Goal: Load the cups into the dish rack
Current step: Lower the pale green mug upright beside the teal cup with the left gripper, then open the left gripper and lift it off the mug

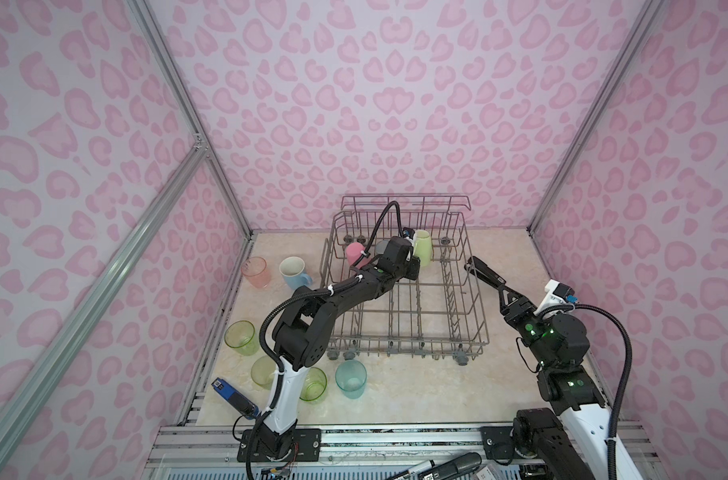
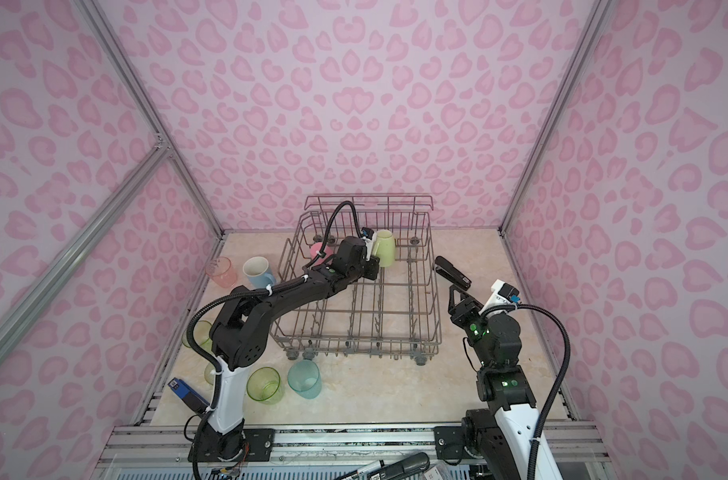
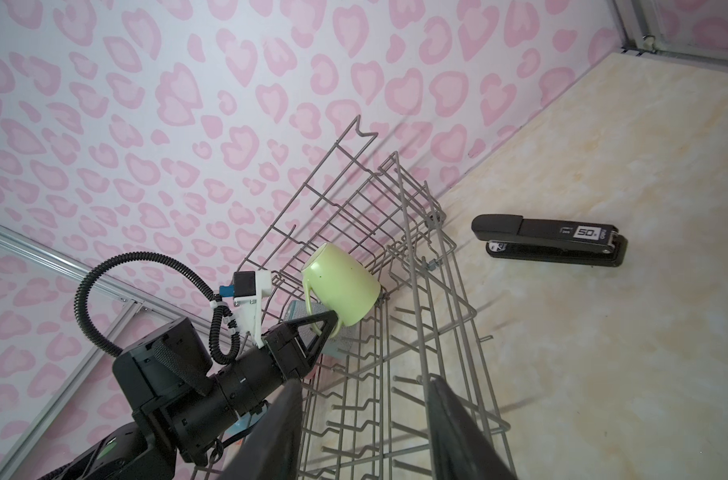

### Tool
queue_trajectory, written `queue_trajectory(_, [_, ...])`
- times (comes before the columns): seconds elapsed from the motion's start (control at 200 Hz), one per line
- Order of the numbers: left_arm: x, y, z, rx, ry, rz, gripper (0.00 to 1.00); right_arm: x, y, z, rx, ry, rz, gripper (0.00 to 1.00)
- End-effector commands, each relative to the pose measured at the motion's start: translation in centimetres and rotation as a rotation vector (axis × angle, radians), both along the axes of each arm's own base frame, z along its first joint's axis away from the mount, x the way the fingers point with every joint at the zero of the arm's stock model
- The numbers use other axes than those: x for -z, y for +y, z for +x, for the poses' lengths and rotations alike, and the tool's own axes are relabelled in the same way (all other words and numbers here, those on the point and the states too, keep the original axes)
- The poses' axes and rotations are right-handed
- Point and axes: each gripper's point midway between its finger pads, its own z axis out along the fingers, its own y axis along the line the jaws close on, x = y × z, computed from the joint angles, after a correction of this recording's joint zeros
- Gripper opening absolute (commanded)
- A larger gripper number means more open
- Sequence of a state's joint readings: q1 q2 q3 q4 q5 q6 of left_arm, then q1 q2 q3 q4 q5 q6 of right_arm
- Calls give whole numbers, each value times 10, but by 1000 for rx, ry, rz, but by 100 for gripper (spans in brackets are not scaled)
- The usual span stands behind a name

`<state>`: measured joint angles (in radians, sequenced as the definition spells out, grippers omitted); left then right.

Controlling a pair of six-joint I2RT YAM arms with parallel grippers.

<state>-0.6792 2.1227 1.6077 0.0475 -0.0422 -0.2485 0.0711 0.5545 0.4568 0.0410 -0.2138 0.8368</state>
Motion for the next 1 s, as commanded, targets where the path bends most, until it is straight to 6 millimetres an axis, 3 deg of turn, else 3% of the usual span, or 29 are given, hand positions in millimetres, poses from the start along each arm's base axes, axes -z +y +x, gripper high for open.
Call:
queue_trajectory(0.0, [30,12,-11,-30,85,69,18,-3,1,1,-8,-24,3,49])
queue_trajectory(0.56, [31,9,-15,-15,107,83,32,0,1,0,-3,-25,15,50])
queue_trajectory(0.66, [19,7,-13,-13,92,69,35,0,1,0,-4,-24,12,50])
queue_trajectory(0.755, [6,7,-11,-16,75,63,50,0,1,0,-5,-25,9,50])
queue_trajectory(1.0, [-35,8,-9,-24,29,35,70,2,1,1,-11,4,-13,52])
